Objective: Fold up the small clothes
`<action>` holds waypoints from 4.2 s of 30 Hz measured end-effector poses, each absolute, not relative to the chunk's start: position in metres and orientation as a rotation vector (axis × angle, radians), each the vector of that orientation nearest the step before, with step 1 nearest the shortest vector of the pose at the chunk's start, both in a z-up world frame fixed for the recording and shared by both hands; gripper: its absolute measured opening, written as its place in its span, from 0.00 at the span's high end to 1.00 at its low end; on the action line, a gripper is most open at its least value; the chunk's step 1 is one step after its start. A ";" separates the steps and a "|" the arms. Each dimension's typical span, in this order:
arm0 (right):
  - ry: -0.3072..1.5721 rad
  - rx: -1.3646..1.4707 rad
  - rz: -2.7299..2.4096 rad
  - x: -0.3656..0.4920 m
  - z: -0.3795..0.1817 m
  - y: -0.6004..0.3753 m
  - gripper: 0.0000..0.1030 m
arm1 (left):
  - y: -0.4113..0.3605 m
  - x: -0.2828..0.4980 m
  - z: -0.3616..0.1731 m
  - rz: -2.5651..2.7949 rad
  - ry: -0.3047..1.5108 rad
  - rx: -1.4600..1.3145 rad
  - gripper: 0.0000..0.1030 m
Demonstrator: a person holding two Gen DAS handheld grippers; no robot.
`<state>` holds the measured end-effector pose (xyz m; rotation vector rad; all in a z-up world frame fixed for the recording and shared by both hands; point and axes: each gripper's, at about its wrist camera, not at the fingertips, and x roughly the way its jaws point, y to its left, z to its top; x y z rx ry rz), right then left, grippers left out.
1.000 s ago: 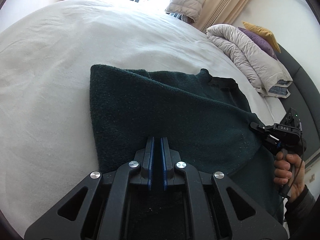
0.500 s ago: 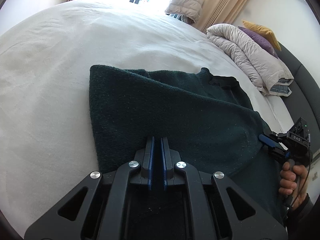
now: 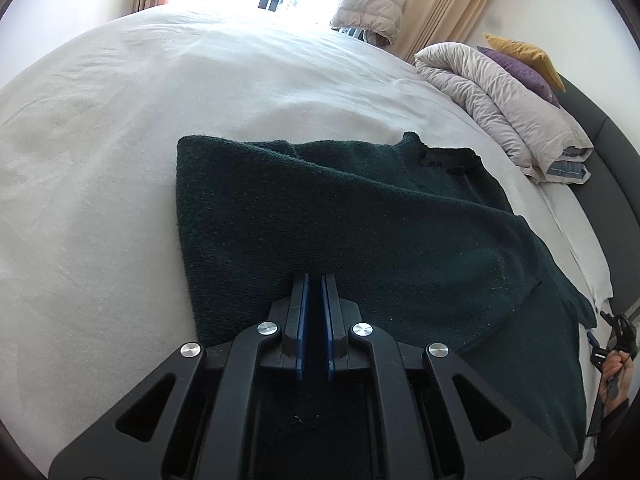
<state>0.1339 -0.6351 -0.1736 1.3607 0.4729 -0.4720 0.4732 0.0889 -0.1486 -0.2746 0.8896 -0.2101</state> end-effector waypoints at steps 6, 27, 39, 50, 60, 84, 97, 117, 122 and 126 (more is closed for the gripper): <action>0.428 1.398 -0.514 0.142 -0.180 -0.652 0.56 | 0.089 0.472 -0.148 -0.206 0.891 -0.262 0.93; 0.675 0.584 -0.214 0.309 -0.055 -0.453 0.91 | 0.088 0.458 -0.102 -0.230 0.804 -0.429 0.86; 0.739 -0.120 0.128 0.348 -0.087 -0.163 0.91 | 0.034 0.465 -0.072 -0.606 0.915 -0.766 0.17; 0.684 -0.425 0.119 0.327 -0.109 -0.135 0.91 | -0.006 0.487 -0.075 -0.713 1.084 -0.760 0.17; 0.626 -0.600 0.136 0.315 -0.117 -0.107 0.91 | -0.015 0.508 -0.098 -0.650 1.163 -0.706 0.85; 0.711 1.213 0.050 0.334 -0.163 -0.370 0.29 | 0.061 0.507 -0.025 -0.594 0.944 -0.709 0.94; 0.745 1.410 0.056 0.333 -0.176 -0.348 0.27 | 0.099 0.502 -0.019 -0.568 0.894 -0.766 0.94; 0.759 1.167 0.074 0.376 -0.176 -0.360 0.39 | 0.151 0.511 -0.140 -0.339 1.011 -0.803 0.94; 0.824 1.117 0.067 0.375 -0.176 -0.359 0.49 | 0.148 0.510 -0.143 -0.334 1.001 -0.750 0.94; 0.825 1.152 0.097 0.354 -0.177 -0.365 0.51 | 0.149 0.509 -0.147 -0.335 0.998 -0.748 0.91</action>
